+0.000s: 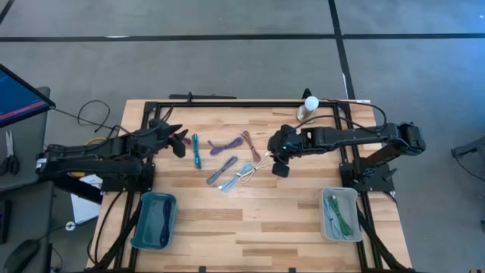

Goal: Pick & Place USB Port
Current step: Put the pink patterned USB cable into the blue bin

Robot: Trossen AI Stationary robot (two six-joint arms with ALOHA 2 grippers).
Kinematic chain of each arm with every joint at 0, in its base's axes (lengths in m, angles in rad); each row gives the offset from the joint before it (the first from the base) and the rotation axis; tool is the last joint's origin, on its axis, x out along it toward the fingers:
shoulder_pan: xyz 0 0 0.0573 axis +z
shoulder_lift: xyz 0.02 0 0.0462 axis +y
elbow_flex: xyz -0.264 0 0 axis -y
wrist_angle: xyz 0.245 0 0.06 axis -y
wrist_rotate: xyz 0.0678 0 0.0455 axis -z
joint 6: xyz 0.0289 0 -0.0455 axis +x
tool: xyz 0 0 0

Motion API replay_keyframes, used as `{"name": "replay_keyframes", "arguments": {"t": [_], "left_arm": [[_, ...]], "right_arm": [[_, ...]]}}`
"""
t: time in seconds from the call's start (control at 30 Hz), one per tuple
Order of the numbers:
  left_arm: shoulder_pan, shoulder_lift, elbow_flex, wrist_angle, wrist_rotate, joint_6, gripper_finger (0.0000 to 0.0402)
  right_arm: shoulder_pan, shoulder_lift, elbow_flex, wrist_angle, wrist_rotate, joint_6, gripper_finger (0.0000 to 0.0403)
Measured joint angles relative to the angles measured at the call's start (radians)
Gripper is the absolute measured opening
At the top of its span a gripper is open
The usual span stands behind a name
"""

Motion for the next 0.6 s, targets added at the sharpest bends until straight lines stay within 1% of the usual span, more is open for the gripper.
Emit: {"name": "replay_keyframes", "arguments": {"t": [0.07,0.17,0.27,0.4,0.5,0.57,0.6], "left_arm": [[0.0,0.015,0.0,0.038,-0.01,-0.082,0.0158],[0.0,0.037,0.001,0.06,-0.019,-0.163,0.0158],[0.003,0.062,0.001,0.06,-0.094,-0.237,0.0152],[0.035,0.093,0.001,0.059,-0.202,-0.336,0.0139],[0.073,0.105,0.001,0.059,-0.202,-0.379,0.013],[0.096,0.104,0.001,0.06,-0.157,-0.374,0.0125],[0.106,0.104,0.001,0.059,-0.118,-0.347,0.0123]], "right_arm": [[0.0,0.0,0.0,0.037,0.03,0.0,0.0113],[0.0,0.0,0.0,0.087,0.113,-0.003,0.0113],[0.0,0.0,0.001,0.101,0.16,-0.003,0.0113],[0.0,0.0,0.001,0.096,0.163,-0.002,0.0113],[0.0,0.0,0.001,0.074,0.162,-0.002,0.0113],[0.0,0.0,-0.004,0.067,0.162,-0.003,0.0113],[0.0,0.0,-0.008,0.06,0.163,-0.004,0.0113]]}}
